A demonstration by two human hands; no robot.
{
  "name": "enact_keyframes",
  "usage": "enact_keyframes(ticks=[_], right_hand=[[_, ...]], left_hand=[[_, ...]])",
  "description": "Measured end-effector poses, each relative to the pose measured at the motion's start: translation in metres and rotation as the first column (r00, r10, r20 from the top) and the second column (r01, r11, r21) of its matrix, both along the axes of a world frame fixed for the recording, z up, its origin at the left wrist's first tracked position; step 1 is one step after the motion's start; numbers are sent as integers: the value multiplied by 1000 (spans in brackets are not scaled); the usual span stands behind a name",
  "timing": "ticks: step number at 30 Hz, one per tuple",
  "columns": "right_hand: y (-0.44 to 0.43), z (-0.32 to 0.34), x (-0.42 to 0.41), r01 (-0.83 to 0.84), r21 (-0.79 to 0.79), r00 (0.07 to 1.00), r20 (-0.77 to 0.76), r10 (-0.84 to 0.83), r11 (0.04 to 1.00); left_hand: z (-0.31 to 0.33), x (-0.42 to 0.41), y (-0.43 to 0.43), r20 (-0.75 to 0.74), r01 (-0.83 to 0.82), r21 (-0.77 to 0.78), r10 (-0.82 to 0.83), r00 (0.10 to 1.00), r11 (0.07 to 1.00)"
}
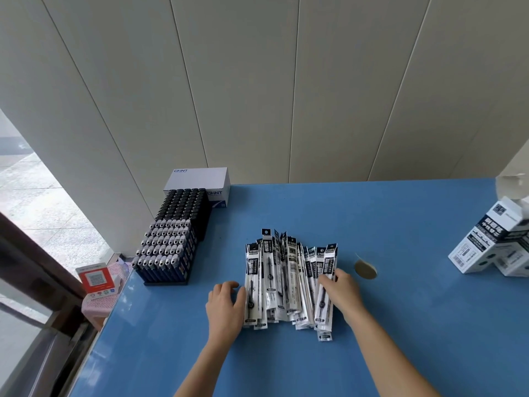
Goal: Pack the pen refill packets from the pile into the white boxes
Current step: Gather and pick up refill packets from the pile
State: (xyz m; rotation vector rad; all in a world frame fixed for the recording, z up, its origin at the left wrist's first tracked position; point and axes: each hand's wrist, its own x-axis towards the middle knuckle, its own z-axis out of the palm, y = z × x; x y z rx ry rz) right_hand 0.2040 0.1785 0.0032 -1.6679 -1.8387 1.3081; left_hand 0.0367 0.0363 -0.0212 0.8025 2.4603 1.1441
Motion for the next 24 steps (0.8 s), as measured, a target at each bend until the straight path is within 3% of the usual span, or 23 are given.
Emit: enact_keyframes(ticks=[5,12,24], right_hand=[[1,0,4,75,-45,994,-76,-78,996],[-1,1,12,205,-216,900,-342,-270,955],[-13,14,7,161,-317,891,-360,-276,935]], left_hand=[[8,-4,10,0,53,-91,-53,999,994],[14,-7,23,-5,62,-104,-63,998,993],[21,-23,19,20,48,-72,-47,999,996]])
